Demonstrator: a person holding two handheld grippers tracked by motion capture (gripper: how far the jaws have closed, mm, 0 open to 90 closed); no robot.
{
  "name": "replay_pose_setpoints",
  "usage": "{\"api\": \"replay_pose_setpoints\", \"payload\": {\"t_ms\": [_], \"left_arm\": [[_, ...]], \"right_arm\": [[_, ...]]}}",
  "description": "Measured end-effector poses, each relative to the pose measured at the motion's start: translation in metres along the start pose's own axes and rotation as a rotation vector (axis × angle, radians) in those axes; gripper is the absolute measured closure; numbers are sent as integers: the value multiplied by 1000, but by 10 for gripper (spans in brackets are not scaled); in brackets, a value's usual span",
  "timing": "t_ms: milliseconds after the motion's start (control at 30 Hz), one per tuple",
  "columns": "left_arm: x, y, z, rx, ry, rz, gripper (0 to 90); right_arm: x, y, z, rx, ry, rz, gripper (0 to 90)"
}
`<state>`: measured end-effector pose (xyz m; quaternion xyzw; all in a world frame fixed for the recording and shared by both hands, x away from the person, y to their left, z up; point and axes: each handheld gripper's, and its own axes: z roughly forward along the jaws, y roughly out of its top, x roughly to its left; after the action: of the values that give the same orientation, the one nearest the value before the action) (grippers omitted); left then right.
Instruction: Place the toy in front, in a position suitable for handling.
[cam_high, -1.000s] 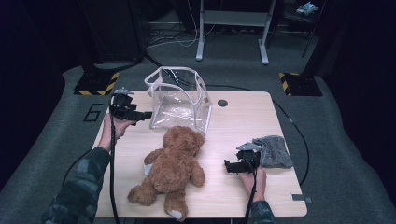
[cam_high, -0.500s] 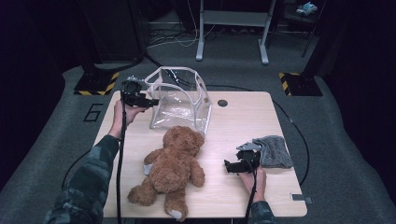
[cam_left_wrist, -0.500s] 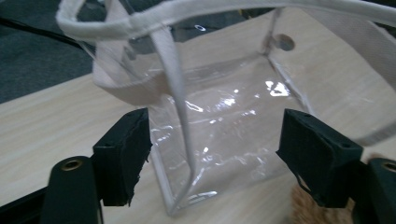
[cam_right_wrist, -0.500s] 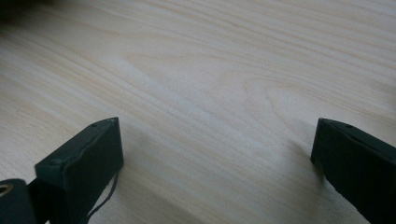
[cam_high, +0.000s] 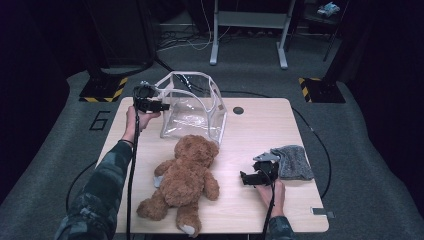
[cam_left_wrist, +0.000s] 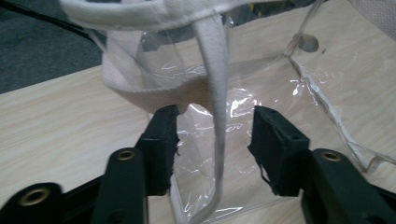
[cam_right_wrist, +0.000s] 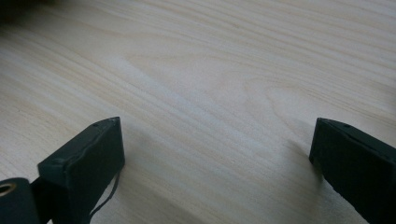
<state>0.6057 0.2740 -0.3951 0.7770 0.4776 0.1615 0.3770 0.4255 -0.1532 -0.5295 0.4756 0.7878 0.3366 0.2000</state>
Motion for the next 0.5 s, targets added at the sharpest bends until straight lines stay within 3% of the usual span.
{"api": "replay_pose_setpoints", "payload": {"t_ms": [33, 133, 200, 400, 500], "left_arm": [[-2, 0, 2, -2, -1, -4, 569], [-5, 0, 5, 1, 54, 46, 734], [-5, -1, 6, -10, 59, 31, 809], [-6, -4, 7, -33, 74, 25, 861], [-5, -5, 6, -51, 110, 3, 864]], "right_arm": [[0, 0, 0, 1, -3, -2, 26], [1, 0, 0, 1, -3, 7, 34], [1, 0, -1, 1, -6, 8, 36], [2, 0, 0, -3, -12, 28, 40], [2, 0, 0, -7, -13, 30, 41]]}}
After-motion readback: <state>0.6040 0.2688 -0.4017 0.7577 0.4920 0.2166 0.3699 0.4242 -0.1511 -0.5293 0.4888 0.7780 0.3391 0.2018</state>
